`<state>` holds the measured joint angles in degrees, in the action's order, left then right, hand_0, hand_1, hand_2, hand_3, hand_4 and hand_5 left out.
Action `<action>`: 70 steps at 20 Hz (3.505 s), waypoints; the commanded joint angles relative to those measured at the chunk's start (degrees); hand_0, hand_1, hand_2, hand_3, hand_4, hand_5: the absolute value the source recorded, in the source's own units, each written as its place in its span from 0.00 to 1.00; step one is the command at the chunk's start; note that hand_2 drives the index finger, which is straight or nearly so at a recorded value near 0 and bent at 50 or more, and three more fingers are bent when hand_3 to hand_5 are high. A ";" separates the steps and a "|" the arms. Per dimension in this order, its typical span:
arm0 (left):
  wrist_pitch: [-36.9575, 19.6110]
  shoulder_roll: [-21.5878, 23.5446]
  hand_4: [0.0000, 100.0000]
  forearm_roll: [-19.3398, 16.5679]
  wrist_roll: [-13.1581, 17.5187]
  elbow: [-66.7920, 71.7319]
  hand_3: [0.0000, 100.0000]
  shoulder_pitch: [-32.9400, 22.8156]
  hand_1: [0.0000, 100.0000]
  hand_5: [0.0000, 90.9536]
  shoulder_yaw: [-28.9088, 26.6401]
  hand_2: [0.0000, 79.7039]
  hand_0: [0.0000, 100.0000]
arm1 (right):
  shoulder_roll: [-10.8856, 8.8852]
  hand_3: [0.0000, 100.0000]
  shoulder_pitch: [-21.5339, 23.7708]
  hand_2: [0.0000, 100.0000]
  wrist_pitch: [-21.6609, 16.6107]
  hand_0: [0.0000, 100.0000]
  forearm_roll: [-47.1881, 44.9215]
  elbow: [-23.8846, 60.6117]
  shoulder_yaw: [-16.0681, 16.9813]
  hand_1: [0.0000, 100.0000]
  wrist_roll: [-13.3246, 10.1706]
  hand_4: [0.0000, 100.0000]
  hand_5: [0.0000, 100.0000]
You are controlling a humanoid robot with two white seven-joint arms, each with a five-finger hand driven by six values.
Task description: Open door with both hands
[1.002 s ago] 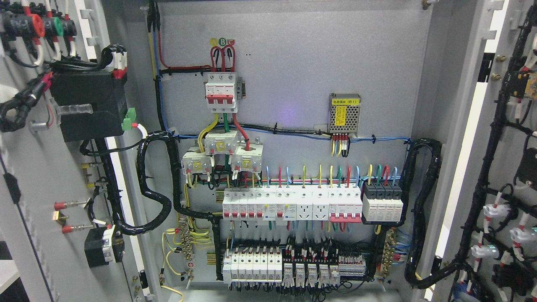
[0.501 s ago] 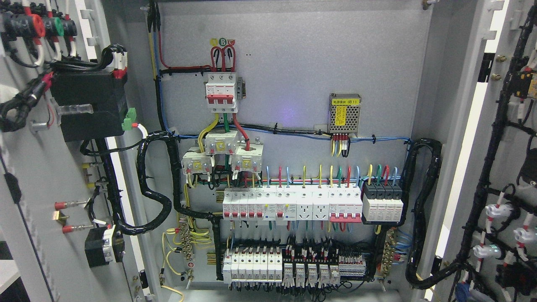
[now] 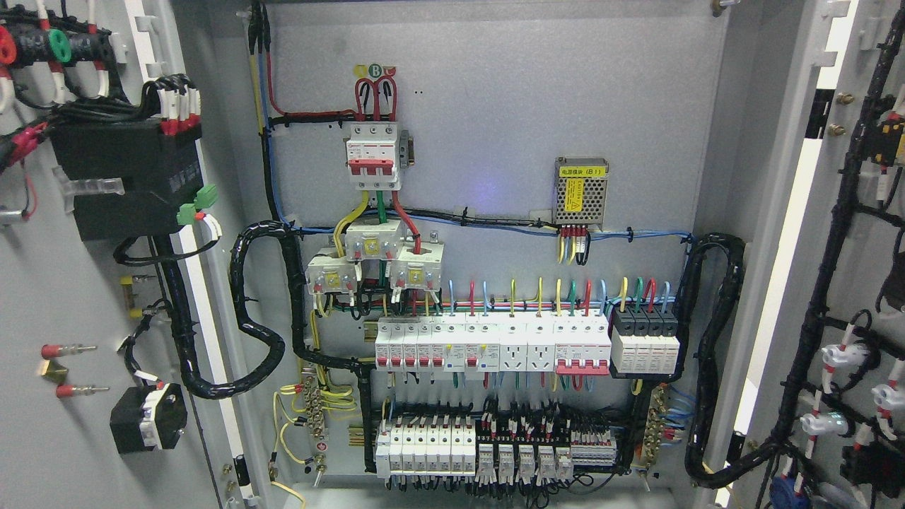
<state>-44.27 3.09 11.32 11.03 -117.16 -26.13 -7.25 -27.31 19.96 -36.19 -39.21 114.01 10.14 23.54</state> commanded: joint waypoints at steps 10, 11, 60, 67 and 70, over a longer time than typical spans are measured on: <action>-40.89 7.98 0.00 9.07 0.05 5.18 0.00 1.69 0.00 0.00 -10.32 0.00 0.00 | 0.15 0.00 3.85 0.00 -0.11 0.38 -4.39 -0.28 4.09 0.00 0.01 0.00 0.00; -40.89 8.25 0.00 9.24 0.05 6.32 0.00 1.96 0.00 0.00 -10.59 0.00 0.00 | 0.15 0.00 3.94 0.00 -0.11 0.38 -4.56 -0.37 4.44 0.00 0.01 0.00 0.00; -14.97 26.62 0.00 23.84 0.22 38.93 0.00 21.03 0.00 0.00 -20.26 0.00 0.00 | 1.82 0.00 11.94 0.00 -0.20 0.38 -12.30 -5.03 14.11 0.00 0.01 0.00 0.00; -14.18 28.02 0.00 23.49 0.22 43.94 0.00 24.63 0.00 0.00 -19.12 0.00 0.00 | 2.18 0.00 12.29 0.00 -0.28 0.38 -12.39 -5.73 15.52 0.00 0.01 0.00 0.00; -14.18 28.37 0.00 23.22 0.22 46.23 0.00 26.48 0.00 0.00 -17.98 0.00 0.00 | 2.53 0.00 12.29 0.00 -0.28 0.38 -12.39 -5.73 15.78 0.00 0.01 0.00 0.00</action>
<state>-44.28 29.11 34.88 11.26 -78.48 -2.44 -26.82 -25.70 32.10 -36.46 -51.48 109.29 24.27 23.57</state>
